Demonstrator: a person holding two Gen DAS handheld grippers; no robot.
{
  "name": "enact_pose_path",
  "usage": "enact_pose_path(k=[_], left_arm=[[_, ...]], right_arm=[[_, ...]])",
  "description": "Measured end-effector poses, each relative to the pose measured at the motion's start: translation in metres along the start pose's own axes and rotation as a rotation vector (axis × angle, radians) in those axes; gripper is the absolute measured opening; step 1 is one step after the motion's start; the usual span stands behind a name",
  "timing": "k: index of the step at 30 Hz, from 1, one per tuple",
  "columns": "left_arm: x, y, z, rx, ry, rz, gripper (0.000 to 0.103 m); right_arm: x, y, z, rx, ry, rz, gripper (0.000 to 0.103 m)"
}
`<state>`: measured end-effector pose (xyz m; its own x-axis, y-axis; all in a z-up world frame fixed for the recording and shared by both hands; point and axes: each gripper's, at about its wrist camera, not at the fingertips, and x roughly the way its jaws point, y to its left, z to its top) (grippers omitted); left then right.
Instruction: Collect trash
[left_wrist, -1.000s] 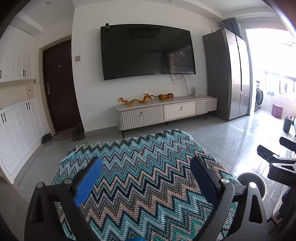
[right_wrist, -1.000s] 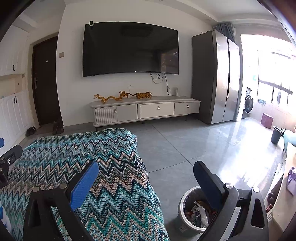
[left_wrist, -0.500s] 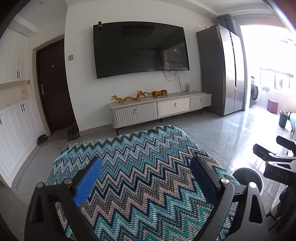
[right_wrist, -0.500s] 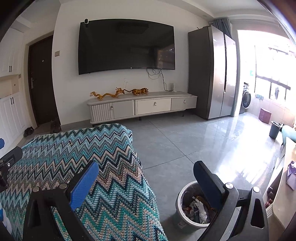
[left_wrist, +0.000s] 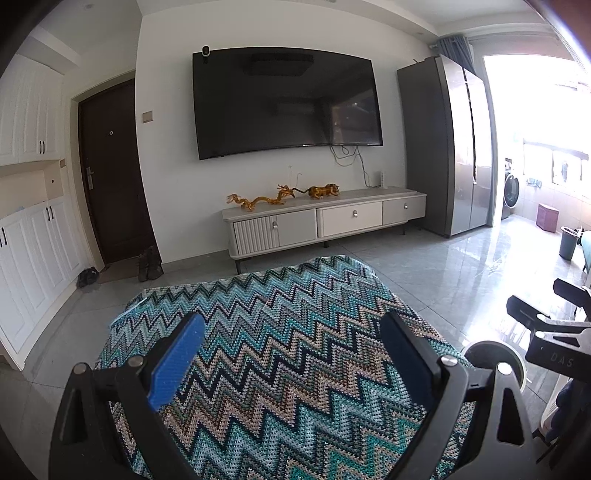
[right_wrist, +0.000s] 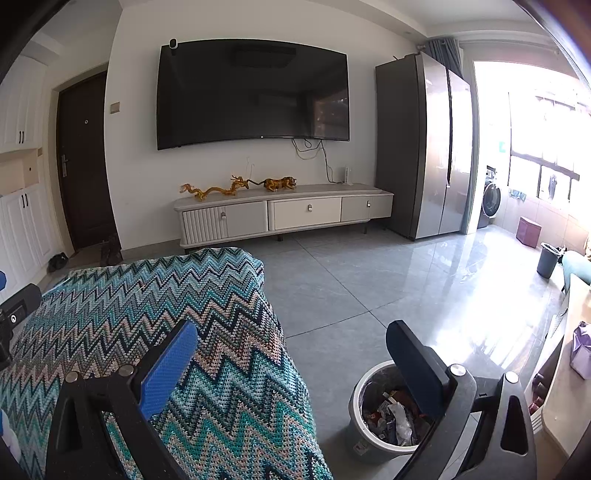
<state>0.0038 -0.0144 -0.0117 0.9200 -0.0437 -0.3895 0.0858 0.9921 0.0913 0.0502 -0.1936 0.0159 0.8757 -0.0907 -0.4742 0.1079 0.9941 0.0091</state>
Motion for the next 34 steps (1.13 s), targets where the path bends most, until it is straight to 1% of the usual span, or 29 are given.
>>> enact_pose_path(k=[6, 17, 34], left_arm=[[-0.0007, 0.0009, 0.0011, -0.002, -0.002, 0.010, 0.096], [-0.0027, 0.0028, 0.0023, -0.008, -0.003, 0.009, 0.096], [-0.0027, 0.0049, 0.0024, -0.019, 0.005, 0.000, 0.096]], right_arm=[[-0.0008, -0.0002, 0.0001, -0.002, -0.002, 0.000, 0.103], [-0.0071, -0.0008, 0.0050, -0.006, -0.008, -0.010, 0.103], [-0.0065, 0.0000, 0.0031, -0.009, -0.008, -0.012, 0.103]])
